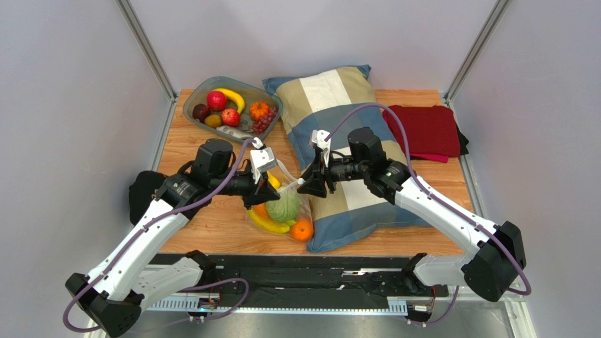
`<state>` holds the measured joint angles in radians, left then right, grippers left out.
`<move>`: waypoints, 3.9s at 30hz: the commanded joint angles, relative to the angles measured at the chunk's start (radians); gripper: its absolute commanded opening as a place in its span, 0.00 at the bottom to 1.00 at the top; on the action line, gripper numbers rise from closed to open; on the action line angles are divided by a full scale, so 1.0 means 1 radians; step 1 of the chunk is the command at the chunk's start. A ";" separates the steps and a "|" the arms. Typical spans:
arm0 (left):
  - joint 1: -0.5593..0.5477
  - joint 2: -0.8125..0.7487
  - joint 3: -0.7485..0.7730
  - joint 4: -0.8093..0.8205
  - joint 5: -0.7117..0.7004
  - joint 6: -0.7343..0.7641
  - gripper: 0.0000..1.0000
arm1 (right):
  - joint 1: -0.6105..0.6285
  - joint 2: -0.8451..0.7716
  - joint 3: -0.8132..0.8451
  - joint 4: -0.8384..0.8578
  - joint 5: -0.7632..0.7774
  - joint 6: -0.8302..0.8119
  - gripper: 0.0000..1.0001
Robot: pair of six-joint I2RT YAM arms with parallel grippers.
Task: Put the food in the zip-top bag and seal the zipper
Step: Adjust the zipper food storage bag at the center of the board, then zip the zipper food storage bag at the center of the board.
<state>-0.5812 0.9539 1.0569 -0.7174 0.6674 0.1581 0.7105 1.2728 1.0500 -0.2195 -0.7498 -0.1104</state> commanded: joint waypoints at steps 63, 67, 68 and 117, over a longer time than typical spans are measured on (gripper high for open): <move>-0.011 -0.029 0.069 0.069 0.029 0.274 0.59 | 0.023 -0.067 -0.007 0.009 -0.063 -0.130 0.00; -0.011 0.037 0.130 0.047 0.055 0.382 0.57 | 0.033 -0.085 -0.004 -0.004 -0.059 -0.167 0.00; -0.011 0.063 0.144 0.042 0.082 0.406 0.56 | 0.040 -0.092 -0.004 -0.004 -0.051 -0.172 0.00; -0.095 0.249 0.201 -0.116 0.040 0.455 0.17 | 0.052 -0.174 -0.033 -0.014 0.015 -0.227 0.00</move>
<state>-0.6834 1.2083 1.2709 -0.7532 0.7734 0.5537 0.7620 1.1645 1.0187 -0.2871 -0.7395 -0.3134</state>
